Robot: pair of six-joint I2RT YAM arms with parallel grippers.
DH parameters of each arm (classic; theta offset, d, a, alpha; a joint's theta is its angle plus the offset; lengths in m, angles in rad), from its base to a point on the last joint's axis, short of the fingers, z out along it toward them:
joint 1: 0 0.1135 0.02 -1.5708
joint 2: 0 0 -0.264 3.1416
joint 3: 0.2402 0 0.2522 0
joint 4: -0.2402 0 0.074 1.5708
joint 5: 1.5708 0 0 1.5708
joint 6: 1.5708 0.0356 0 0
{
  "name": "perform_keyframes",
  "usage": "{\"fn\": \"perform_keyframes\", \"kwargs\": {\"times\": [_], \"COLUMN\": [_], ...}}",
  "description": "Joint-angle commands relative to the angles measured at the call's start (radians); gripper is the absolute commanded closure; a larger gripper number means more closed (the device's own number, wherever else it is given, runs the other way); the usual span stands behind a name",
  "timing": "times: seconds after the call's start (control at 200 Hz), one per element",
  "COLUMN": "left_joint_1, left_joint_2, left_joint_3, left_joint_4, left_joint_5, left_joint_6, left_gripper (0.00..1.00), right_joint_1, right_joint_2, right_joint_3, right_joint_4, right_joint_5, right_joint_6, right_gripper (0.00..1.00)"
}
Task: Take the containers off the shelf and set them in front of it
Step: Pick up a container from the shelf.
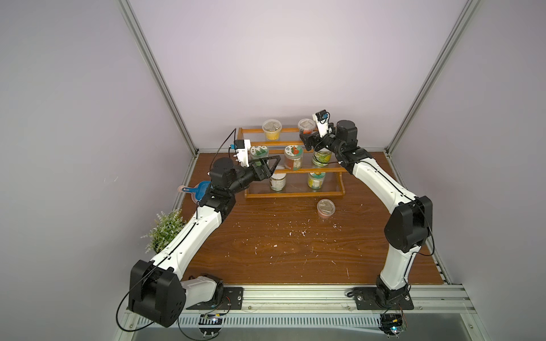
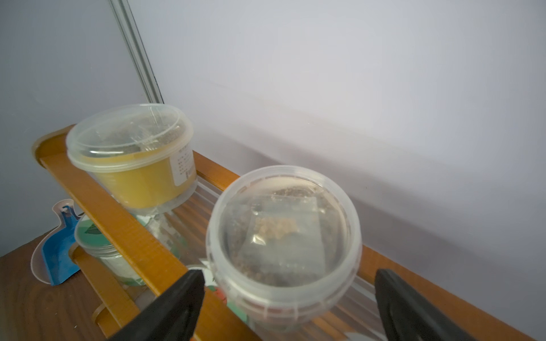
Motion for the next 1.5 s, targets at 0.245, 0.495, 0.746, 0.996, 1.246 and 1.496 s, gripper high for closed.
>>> {"fn": "perform_keyframes", "kwargs": {"times": [0.245,0.495,0.746,0.996,1.246,1.496], "left_joint_1": [-0.006,0.001,0.004,0.010,0.018,0.024], "left_joint_2": [-0.001,0.003,0.000,-0.009,-0.017,-0.016], "left_joint_3": [0.032,0.031,0.021,0.012,0.007,0.004], "left_joint_4": [-0.015,-0.015,-0.011,-0.005,-0.004,0.003], "left_joint_5": [-0.002,0.001,0.004,0.009,0.013,0.021], "left_joint_6": [0.031,0.032,0.033,0.030,0.031,0.028], "left_gripper": [0.00,0.00,0.00,0.00,0.00,0.00], "right_joint_1": [-0.002,0.000,-0.001,0.003,0.013,0.029], "right_joint_2": [0.044,0.063,0.090,0.058,-0.043,-0.233], "right_joint_3": [0.084,0.096,0.138,0.103,-0.012,-0.222], "right_joint_4": [0.066,0.111,0.088,0.116,0.167,0.240], "right_joint_5": [-0.047,-0.050,-0.065,-0.073,-0.075,-0.073], "right_joint_6": [0.023,0.037,0.041,0.040,0.038,0.034], "right_gripper": [0.12,0.17,0.29,0.37,0.38,0.38]}}
